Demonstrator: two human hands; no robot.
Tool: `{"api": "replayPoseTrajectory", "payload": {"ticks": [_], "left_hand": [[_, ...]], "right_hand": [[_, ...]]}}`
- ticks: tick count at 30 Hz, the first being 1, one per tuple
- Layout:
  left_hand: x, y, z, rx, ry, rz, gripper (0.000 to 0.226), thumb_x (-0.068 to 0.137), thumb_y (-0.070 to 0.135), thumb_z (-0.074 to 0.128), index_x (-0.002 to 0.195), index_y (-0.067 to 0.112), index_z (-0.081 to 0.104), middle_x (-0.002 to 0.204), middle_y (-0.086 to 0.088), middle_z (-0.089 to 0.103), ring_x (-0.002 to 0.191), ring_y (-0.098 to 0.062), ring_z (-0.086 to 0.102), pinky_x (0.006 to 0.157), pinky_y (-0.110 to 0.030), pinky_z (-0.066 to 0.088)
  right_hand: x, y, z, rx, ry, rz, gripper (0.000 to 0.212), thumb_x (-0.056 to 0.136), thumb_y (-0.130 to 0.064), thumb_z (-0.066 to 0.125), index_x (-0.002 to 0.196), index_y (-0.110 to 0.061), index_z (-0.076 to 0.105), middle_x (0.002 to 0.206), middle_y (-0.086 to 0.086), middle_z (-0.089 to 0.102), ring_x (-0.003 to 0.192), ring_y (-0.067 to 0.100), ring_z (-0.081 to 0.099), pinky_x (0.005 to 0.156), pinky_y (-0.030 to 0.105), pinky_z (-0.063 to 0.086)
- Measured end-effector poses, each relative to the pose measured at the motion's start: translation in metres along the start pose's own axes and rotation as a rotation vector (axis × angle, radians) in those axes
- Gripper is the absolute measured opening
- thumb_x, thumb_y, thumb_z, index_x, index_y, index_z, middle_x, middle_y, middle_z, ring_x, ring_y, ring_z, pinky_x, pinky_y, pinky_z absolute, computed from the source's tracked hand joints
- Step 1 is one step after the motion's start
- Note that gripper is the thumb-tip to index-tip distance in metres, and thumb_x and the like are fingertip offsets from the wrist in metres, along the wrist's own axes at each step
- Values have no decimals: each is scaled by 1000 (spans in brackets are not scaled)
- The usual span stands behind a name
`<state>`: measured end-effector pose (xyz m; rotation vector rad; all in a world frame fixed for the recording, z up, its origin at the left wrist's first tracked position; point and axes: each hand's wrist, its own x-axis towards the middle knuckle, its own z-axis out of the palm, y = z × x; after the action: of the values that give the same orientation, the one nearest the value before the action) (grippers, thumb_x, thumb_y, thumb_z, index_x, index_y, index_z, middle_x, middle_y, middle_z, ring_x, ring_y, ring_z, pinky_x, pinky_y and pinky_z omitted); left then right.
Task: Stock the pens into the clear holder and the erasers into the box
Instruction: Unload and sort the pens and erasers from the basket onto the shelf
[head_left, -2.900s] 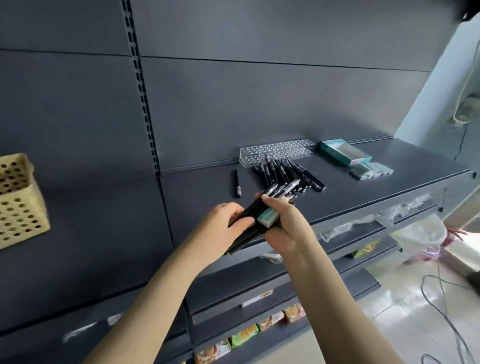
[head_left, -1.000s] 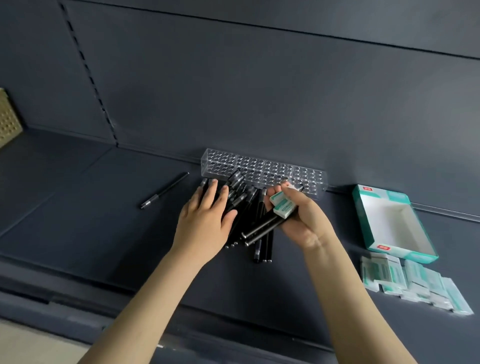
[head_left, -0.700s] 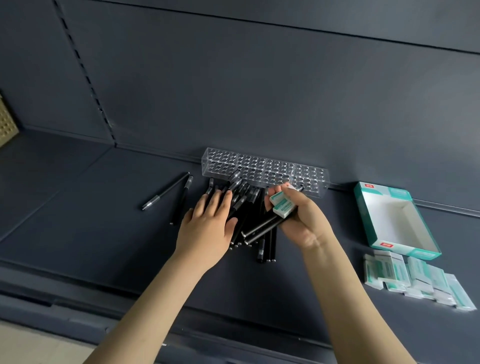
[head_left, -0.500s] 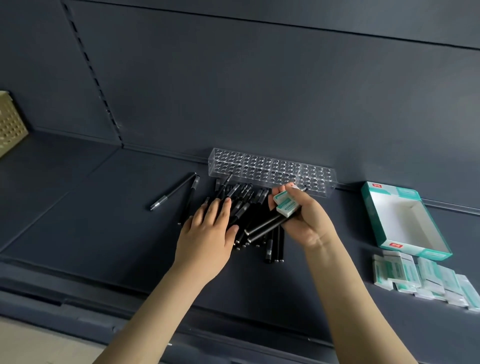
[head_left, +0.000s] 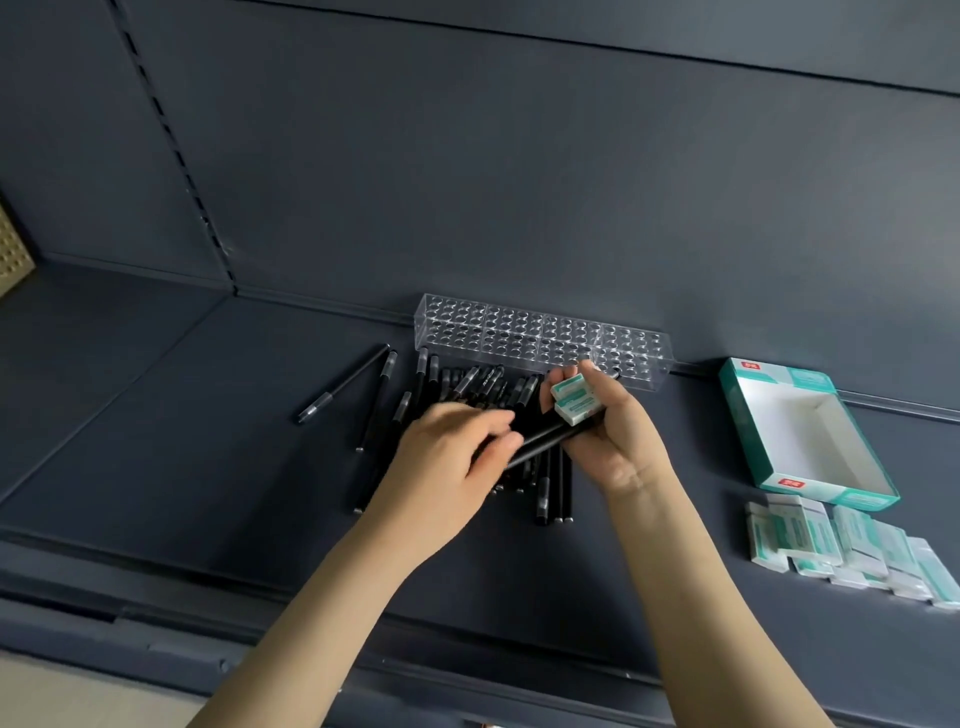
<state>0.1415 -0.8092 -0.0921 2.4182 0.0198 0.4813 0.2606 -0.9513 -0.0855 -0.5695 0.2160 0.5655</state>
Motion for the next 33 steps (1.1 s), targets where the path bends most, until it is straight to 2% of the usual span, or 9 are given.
{"api": "replayPoseTrajectory", "payload": {"ticks": [3, 6, 11, 15, 19, 21, 25, 28, 33], "left_hand": [[4, 4, 4, 67, -90, -9, 65, 88, 61, 32, 125, 20, 65, 107, 8, 70, 110, -16, 52, 93, -36, 45], [10, 3, 5, 142, -132, -43, 63, 90, 62, 30, 121, 22, 67, 101, 5, 69, 100, -22, 51, 89, -39, 44], [18, 5, 9, 127, -237, -127, 47, 97, 51, 39, 118, 18, 65, 102, 2, 64, 98, -22, 47, 91, -39, 40], [22, 7, 10, 107, -263, -157, 53, 94, 56, 33, 95, 11, 61, 91, -1, 61, 94, -23, 50, 83, -41, 43], [21, 9, 6, 81, -275, -127, 47, 99, 52, 37, 70, 15, 42, 72, 1, 50, 77, -20, 49, 65, -36, 38], [21, 8, 4, 54, -279, -136, 46, 99, 51, 39, 72, 14, 43, 71, 1, 52, 70, -20, 51, 60, -36, 37], [22, 10, 2, -157, -339, -206, 40, 99, 48, 44, 82, 12, 52, 70, 2, 64, 65, -16, 62, 67, -37, 51], [23, 15, -2, -174, -332, -201, 41, 99, 46, 46, 78, 11, 49, 64, 2, 58, 56, -15, 54, 61, -34, 45], [24, 15, -6, -173, -315, -232, 44, 99, 47, 45, 81, 6, 45, 67, -8, 52, 57, -18, 45, 63, -48, 43]], "right_hand": [[-3, 4, 2, -15, -29, -20, 6, 88, -10, 61, 85, -8, 55, 77, 4, 61, 78, 16, 64, 88, 31, 54], [-4, 7, 2, 6, -61, -45, 15, 79, -11, 65, 90, -9, 54, 80, 4, 61, 81, 16, 65, 89, 31, 54], [-4, 10, 2, 10, -122, -79, 7, 91, -12, 59, 95, -11, 54, 80, 3, 64, 87, 15, 65, 98, 33, 52], [-5, 12, 3, -26, -178, -82, 2, 96, -13, 56, 97, -11, 55, 83, 1, 63, 92, 14, 63, 98, 33, 52], [-5, 10, 6, -36, -193, -72, 4, 97, -14, 56, 94, -12, 59, 83, 0, 63, 91, 14, 63, 99, 33, 51], [-6, 10, 8, -55, -205, -81, 5, 97, -14, 55, 94, -12, 58, 82, 0, 62, 89, 13, 63, 102, 33, 48], [-7, 10, 11, -53, -213, -73, 6, 93, -12, 59, 99, -12, 58, 85, 3, 61, 85, 14, 63, 100, 34, 50], [-5, 9, 13, -32, -236, -69, 13, 91, -10, 59, 104, -13, 58, 87, 3, 61, 85, 15, 64, 95, 34, 54], [-3, 7, 16, -26, -316, -98, 14, 90, -7, 57, 102, -14, 56, 88, 0, 63, 87, 16, 64, 87, 34, 56]]}}
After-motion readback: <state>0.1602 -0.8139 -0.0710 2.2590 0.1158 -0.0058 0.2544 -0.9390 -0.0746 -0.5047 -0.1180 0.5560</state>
